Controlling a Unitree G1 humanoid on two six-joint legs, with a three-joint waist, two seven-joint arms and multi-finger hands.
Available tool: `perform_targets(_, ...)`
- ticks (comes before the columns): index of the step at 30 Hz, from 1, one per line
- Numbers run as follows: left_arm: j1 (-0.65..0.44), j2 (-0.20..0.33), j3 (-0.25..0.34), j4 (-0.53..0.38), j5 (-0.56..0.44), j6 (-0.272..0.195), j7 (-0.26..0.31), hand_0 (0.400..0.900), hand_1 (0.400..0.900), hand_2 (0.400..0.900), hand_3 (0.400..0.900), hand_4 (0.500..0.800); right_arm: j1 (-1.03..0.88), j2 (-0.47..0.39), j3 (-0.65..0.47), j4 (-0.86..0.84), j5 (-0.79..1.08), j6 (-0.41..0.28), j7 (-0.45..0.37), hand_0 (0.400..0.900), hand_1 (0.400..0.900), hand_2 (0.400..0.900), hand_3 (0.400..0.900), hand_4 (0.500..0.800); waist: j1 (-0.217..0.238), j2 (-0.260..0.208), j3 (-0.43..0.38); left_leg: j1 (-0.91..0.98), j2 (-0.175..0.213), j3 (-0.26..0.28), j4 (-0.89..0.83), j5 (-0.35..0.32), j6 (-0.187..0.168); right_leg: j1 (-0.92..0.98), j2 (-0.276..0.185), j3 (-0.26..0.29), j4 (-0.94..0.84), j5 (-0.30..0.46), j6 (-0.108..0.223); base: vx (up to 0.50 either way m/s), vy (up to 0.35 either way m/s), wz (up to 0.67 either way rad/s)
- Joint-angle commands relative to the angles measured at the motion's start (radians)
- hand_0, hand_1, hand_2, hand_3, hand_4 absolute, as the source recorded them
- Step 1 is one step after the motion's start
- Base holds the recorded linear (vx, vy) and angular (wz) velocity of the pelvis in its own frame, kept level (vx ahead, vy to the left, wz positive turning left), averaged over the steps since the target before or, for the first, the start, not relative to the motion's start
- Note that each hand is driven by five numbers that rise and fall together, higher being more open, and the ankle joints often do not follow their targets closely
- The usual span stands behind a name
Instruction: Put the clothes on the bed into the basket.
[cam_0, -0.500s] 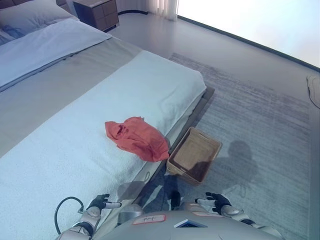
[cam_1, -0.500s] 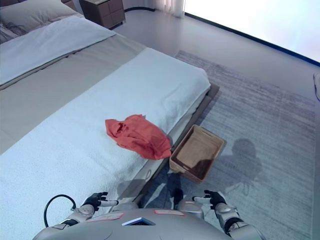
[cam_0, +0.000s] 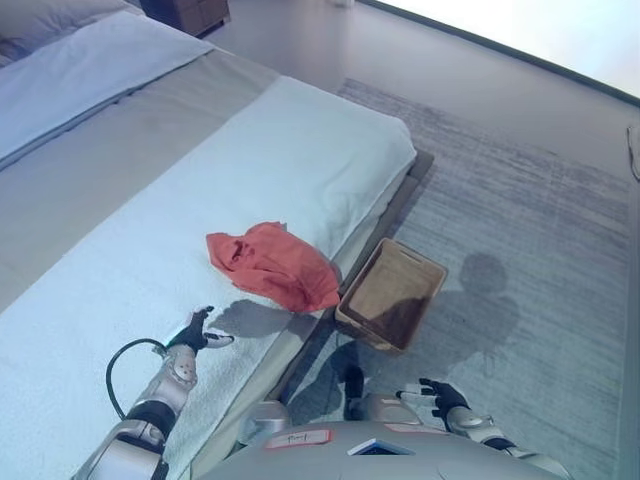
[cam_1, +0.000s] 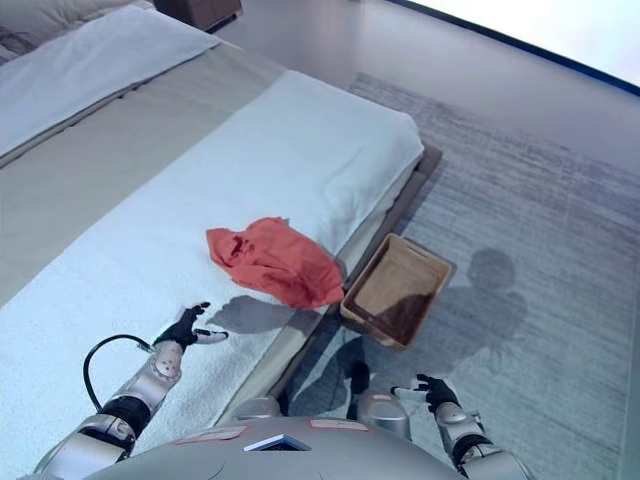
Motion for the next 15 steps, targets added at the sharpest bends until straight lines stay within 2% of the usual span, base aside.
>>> perform_targets(1, -0.204, 0.094, -0.037, 0.041, 0.132, 0.0, 0.088, 0.9, 0.9, 0.9, 0.9, 0.8, -0.048, -0.058, 0.0, -0.003, 0.015, -0.038, -0.03, 0.9, 0.9, 0.9, 0.9, 0.8, -0.034, 0.026, 0.033, -0.004, -0.086, 0.027, 0.005, -0.067, 0.042, 0.047, 0.001, 0.038, 0.017, -0.062, 0.066, 0.02, -0.01, -0.14)
perform_targets(4, -0.256, 0.107, -0.072, 0.072, 0.16, 0.01, 0.098, 0.9, 0.9, 0.9, 0.9, 0.8, -0.035, -0.067, -0.001, -0.015, 0.017, -0.043, -0.03, 0.9, 0.9, 0.9, 0.9, 0.8, -0.047, 0.026, 0.038, -0.024, -0.083, 0.032, 0.005, -0.06, 0.04, 0.023, 0.005, 0.043, 0.021, -0.058, 0.067, -0.01, -0.013, -0.1)
perform_targets(5, -0.322, 0.119, -0.119, 0.105, 0.193, 0.024, 0.108, 0.9, 0.9, 0.9, 0.9, 0.8, -0.036, -0.075, 0.001, -0.02, 0.023, -0.047, -0.034, 0.9, 0.9, 0.9, 0.9, 0.8, -0.06, 0.023, 0.05, -0.055, -0.078, 0.036, 0.005, -0.049, 0.038, -0.008, 0.007, 0.048, 0.021, -0.049, 0.068, -0.04, -0.025, -0.1)
perform_targets(6, -0.325, 0.118, -0.12, 0.107, 0.193, 0.023, 0.109, 0.9, 0.9, 0.9, 0.9, 0.8, -0.037, -0.075, 0.0, -0.02, 0.023, -0.047, -0.034, 0.9, 0.9, 0.9, 0.9, 0.8, -0.059, 0.023, 0.047, -0.06, -0.079, 0.036, 0.005, -0.048, 0.038, -0.013, 0.007, 0.048, 0.023, -0.049, 0.068, -0.05, -0.032, -0.07)
perform_targets(8, -0.43, 0.133, -0.188, 0.161, 0.225, 0.04, 0.123, 0.9, 0.9, 0.9, 0.9, 0.8, -0.048, -0.087, 0.003, -0.02, 0.039, -0.053, -0.044, 0.9, 0.9, 0.9, 0.9, 0.8, -0.077, 0.015, 0.062, -0.113, -0.069, 0.042, 0.005, -0.031, 0.036, -0.068, 0.014, 0.053, 0.024, -0.035, 0.07, -0.04, -0.038, -0.09)
perform_targets(9, -0.431, 0.133, -0.189, 0.162, 0.224, 0.039, 0.123, 0.9, 0.9, 0.9, 0.9, 0.8, -0.048, -0.087, 0.003, -0.02, 0.039, -0.053, -0.044, 0.9, 0.9, 0.9, 0.9, 0.8, -0.076, 0.015, 0.06, -0.115, -0.069, 0.042, 0.005, -0.031, 0.036, -0.07, 0.014, 0.053, 0.025, -0.035, 0.07, -0.02, -0.052, -0.15)
perform_targets(10, -0.495, 0.135, -0.23, 0.197, 0.228, 0.045, 0.124, 0.9, 0.9, 0.9, 0.9, 0.8, -0.056, -0.094, 0.004, -0.02, 0.05, -0.056, -0.051, 0.9, 0.9, 0.9, 0.9, 0.8, -0.086, 0.009, 0.068, -0.147, -0.061, 0.05, 0.005, -0.019, 0.033, -0.102, 0.019, 0.058, 0.023, -0.024, 0.071, 0.01, -0.04, -0.15)
perform_targets(13, -0.578, 0.139, -0.286, 0.232, 0.238, 0.049, 0.126, 0.9, 0.9, 0.9, 0.9, 0.8, -0.061, -0.104, 0.002, -0.028, 0.073, -0.062, -0.063, 0.9, 0.9, 0.9, 0.9, 0.8, -0.097, 0.002, 0.081, -0.189, -0.052, 0.055, 0.005, -0.005, 0.029, -0.143, 0.025, 0.063, 0.017, -0.011, 0.072, 0.03, -0.037, -0.13)
perform_targets(14, -0.579, 0.138, -0.287, 0.233, 0.238, 0.049, 0.127, 0.9, 0.9, 0.9, 0.9, 0.8, -0.061, -0.104, 0.001, -0.028, 0.073, -0.062, -0.063, 0.9, 0.9, 0.9, 0.9, 0.8, -0.097, 0.002, 0.08, -0.19, -0.052, 0.055, 0.005, -0.005, 0.029, -0.144, 0.025, 0.063, 0.017, -0.011, 0.072, 0.05, -0.029, -0.09)
perform_targets(15, -0.632, 0.151, -0.326, 0.249, 0.26, 0.05, 0.127, 0.9, 0.9, 0.9, 0.9, 0.8, -0.067, -0.111, -0.002, -0.037, 0.092, -0.068, -0.071, 0.9, 0.9, 0.9, 0.9, 0.8, -0.106, 0.0, 0.094, -0.211, -0.045, 0.061, 0.005, 0.002, 0.024, -0.164, 0.027, 0.065, 0.013, -0.005, 0.071, 0.03, -0.028, -0.08)
